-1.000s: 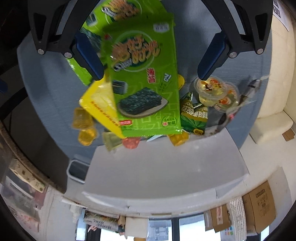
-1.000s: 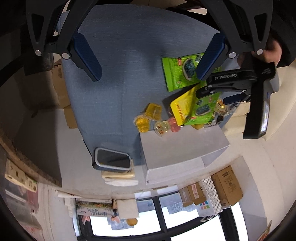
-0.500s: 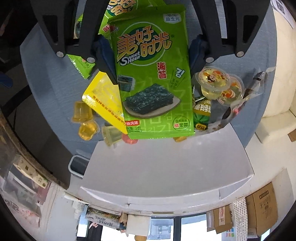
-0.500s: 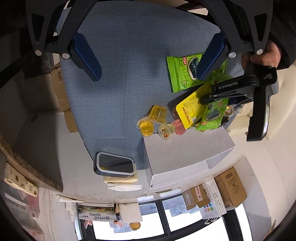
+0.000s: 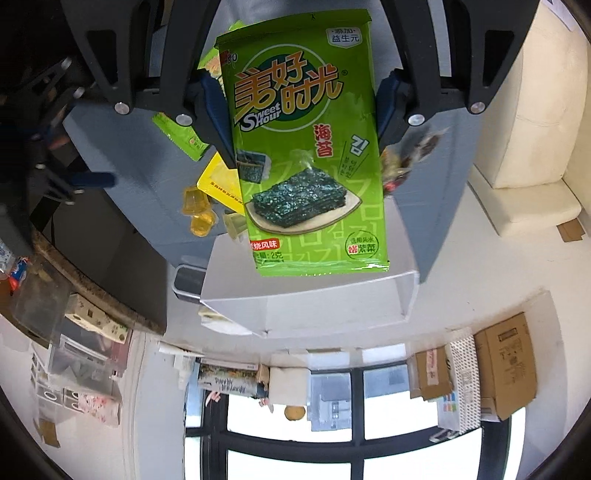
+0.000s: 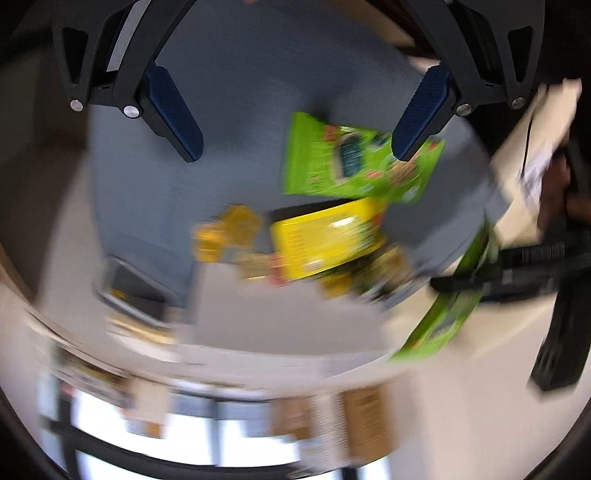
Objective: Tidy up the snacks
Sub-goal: 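Carry both green seaweed packets into the white box and open both grippers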
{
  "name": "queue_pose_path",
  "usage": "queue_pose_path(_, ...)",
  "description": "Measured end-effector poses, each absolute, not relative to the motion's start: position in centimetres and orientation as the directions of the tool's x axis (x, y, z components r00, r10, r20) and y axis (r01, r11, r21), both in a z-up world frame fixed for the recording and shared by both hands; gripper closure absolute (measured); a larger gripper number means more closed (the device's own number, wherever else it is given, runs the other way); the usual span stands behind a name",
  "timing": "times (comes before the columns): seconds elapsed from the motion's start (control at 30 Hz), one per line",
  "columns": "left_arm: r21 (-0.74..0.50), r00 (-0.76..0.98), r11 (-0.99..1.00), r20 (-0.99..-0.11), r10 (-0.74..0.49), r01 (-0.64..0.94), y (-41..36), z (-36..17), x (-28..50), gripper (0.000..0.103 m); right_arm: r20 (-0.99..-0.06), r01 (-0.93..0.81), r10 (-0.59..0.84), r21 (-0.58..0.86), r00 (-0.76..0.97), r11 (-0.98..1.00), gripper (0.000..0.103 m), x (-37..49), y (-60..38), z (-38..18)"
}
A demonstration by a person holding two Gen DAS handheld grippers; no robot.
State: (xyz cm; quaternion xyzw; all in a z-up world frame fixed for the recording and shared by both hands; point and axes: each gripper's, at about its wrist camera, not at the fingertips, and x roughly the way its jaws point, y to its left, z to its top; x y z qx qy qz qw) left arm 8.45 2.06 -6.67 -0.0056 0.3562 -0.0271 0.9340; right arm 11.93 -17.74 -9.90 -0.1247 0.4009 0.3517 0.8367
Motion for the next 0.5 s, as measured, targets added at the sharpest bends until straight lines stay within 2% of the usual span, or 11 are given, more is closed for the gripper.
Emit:
queue_pose_path(0.1, -0.036, 0.754, 0.999, -0.655, -0.051, 0.036, 2.9, -6.3, 7.3, 0.033, -0.786, -0.804, 0.531, 0.076, 0.316, 0.590, 0.000, 12.2, -15.1, -10.9)
queue_pose_path(0.37, -0.022, 0.762, 1.000, -0.648, -0.012, -0.003, 5.2, -5.8, 4.4, 0.033, -0.870, -0.965, 0.441, -0.130, 0.221, 0.226, 0.000, 12.3, -8.8, -14.1)
queue_pose_path(0.5, -0.028, 0.766, 0.999, -0.643, 0.002, -0.026, 6.2, -5.7, 3.7, 0.033, -0.913, -0.988, 0.384, -0.095, 0.135, 0.122, 0.000, 13.7, -7.7, -15.5)
